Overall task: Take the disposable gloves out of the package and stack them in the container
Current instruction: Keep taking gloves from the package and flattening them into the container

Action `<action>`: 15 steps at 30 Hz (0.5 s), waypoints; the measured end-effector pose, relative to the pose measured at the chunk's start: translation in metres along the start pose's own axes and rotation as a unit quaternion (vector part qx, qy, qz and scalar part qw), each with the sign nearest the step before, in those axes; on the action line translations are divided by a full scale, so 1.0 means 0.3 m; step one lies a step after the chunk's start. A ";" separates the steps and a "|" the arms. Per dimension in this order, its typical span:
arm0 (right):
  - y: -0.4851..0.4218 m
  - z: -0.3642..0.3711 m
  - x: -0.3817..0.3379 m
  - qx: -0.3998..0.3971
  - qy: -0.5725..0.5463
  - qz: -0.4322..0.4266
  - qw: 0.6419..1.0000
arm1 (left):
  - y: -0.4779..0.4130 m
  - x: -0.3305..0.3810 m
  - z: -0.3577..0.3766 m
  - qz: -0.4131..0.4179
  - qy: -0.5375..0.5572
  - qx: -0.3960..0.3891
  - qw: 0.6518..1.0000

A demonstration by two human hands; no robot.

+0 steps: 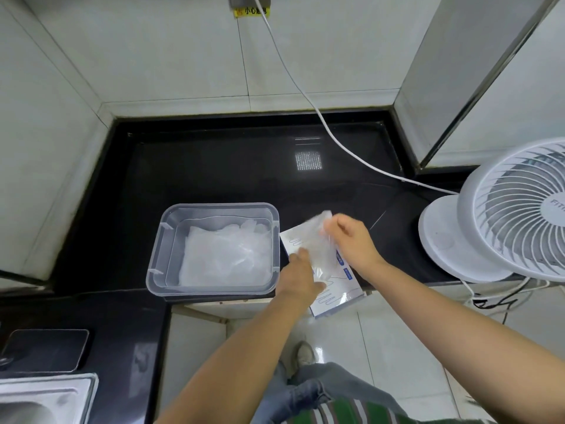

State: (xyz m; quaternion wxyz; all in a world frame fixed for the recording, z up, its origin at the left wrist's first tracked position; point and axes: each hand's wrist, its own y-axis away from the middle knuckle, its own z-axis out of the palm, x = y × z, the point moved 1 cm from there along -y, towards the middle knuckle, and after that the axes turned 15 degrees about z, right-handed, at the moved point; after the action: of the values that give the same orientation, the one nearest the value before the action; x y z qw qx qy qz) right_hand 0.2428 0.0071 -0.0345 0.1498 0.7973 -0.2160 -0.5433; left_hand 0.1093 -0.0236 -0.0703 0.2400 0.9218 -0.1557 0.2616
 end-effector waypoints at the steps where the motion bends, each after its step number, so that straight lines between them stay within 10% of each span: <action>1: 0.005 -0.009 -0.040 0.007 -0.054 -0.004 0.998 | -0.003 -0.002 0.003 0.003 -0.011 -0.005 1.000; 5: 0.010 -0.026 -0.132 -0.019 -0.150 0.035 0.988 | -0.017 0.009 -0.006 -0.009 -0.011 -0.017 1.000; 9: 0.025 -0.041 -0.105 -0.031 -0.168 0.084 0.982 | -0.019 0.053 -0.084 0.048 0.101 0.130 0.985; 15: 0.035 -0.057 -0.123 -0.021 -0.160 0.107 0.981 | -0.013 0.080 -0.264 0.009 0.402 0.335 0.852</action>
State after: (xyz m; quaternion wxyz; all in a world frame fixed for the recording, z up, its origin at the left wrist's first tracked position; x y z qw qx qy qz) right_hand 0.2451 0.0168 0.0062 0.1874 0.6692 -0.3098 -0.6489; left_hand 0.0982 0.0172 0.0009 -0.0439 0.7597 0.0432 0.6474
